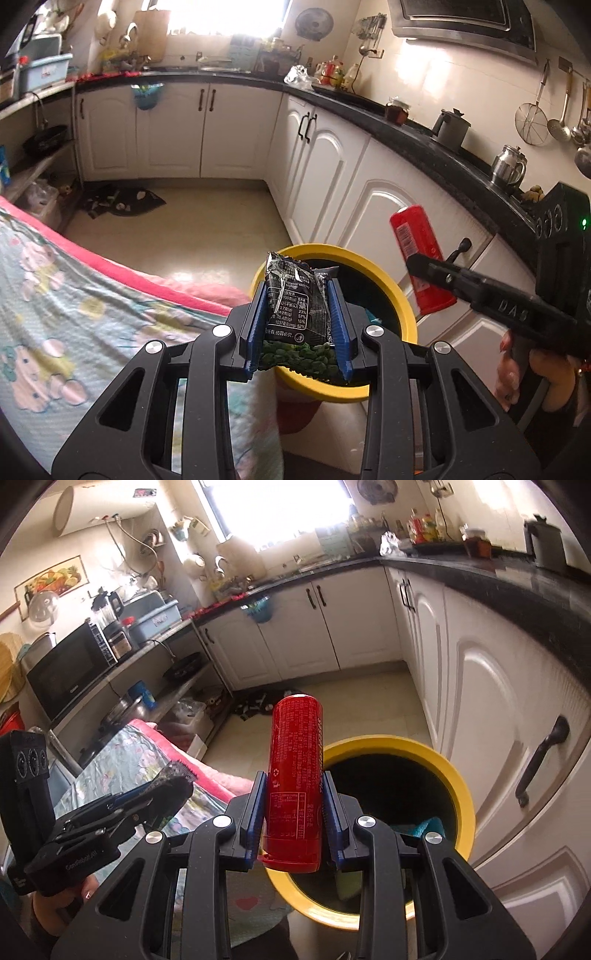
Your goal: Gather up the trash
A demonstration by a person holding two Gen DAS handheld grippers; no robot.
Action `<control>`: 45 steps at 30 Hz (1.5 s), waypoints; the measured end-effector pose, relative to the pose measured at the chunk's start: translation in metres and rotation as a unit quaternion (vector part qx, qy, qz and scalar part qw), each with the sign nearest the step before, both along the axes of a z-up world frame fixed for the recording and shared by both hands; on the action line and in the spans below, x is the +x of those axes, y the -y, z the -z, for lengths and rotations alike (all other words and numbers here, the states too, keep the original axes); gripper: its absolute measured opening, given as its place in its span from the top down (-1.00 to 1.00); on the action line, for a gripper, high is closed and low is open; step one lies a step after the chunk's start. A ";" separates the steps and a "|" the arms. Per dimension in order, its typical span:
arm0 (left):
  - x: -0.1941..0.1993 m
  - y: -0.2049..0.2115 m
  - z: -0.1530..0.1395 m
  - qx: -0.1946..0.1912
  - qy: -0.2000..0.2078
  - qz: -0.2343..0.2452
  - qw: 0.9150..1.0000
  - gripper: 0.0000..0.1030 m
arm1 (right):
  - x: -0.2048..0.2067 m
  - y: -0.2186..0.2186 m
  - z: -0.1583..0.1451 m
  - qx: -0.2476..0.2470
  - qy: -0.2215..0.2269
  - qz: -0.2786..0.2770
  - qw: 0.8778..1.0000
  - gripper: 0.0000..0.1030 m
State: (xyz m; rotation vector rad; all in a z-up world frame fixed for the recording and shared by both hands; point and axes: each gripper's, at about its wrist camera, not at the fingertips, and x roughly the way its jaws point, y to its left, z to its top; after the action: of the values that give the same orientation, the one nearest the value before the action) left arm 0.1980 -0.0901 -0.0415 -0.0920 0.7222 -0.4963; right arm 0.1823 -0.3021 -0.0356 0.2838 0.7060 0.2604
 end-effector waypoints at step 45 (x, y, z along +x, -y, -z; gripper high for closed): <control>-0.113 -0.091 -0.002 0.023 0.083 -0.169 0.982 -0.79 | -0.147 -0.048 0.007 -0.138 0.243 0.112 0.954 -0.88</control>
State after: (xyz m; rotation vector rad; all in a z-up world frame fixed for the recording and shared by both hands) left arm 0.0845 0.0008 -0.0393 -0.1261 0.5404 -0.1585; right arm 0.0354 -0.2536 -0.0421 0.0257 0.2128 0.0085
